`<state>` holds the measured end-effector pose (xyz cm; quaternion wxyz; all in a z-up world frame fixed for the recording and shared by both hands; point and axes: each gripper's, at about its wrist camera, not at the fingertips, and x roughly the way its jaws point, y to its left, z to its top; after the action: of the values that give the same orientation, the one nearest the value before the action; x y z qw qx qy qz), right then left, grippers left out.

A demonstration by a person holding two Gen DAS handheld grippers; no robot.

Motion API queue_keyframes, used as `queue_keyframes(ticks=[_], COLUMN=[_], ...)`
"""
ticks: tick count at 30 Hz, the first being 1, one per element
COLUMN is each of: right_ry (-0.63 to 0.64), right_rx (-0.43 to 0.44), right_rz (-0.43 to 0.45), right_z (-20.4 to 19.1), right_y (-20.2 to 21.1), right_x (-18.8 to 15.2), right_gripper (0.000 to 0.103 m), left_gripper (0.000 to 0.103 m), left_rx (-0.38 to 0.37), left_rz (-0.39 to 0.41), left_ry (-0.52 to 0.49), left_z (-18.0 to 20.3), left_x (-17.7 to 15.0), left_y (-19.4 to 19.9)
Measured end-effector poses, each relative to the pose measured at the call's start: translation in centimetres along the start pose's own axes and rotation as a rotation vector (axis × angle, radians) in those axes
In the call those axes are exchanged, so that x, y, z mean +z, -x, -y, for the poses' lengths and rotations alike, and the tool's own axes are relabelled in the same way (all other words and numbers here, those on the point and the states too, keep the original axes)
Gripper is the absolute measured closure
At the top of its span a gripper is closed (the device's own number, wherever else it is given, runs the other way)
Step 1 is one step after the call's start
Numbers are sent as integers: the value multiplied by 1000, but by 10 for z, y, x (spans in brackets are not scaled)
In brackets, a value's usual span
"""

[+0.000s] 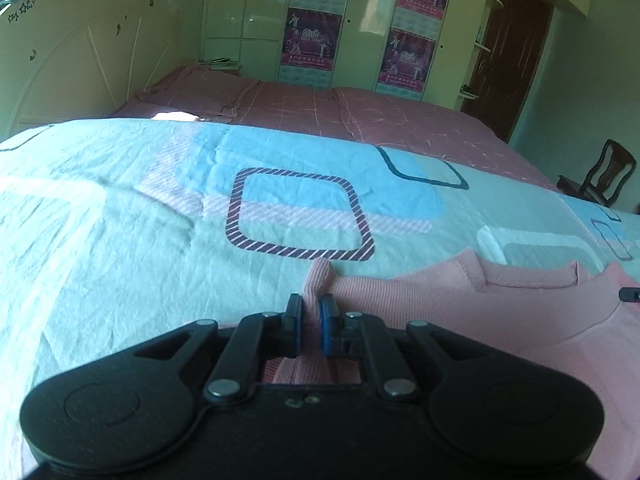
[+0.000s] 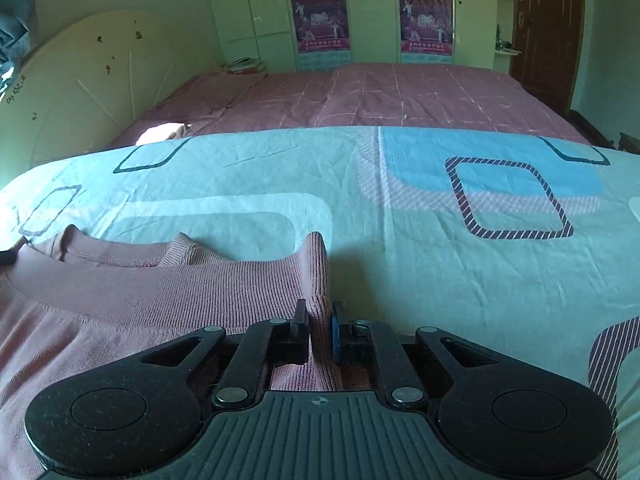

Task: Fold small clothes
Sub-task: 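Open both grippers to release the folded hem near the collar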

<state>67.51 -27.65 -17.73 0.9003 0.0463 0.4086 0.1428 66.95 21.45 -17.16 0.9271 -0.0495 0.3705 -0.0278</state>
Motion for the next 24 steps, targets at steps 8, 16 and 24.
queue_keyframes(ticks=[8,16,24], right_ry=[122,272,42], right_rx=[97,217,-44], right_rz=[90,-18,12], right_z=[-61,-146,-17], right_y=[41,3,19], right_x=[-3,-35,-21], right_gripper=[50,61,64], left_gripper=[49,40,49], left_rx=[-117,-187,-20], left_rz=[105,-33,11], left_ry=[-143,-241,-23], left_z=[57,128,2], left_x=[-9,-38,-41], left_y=[58,20,32])
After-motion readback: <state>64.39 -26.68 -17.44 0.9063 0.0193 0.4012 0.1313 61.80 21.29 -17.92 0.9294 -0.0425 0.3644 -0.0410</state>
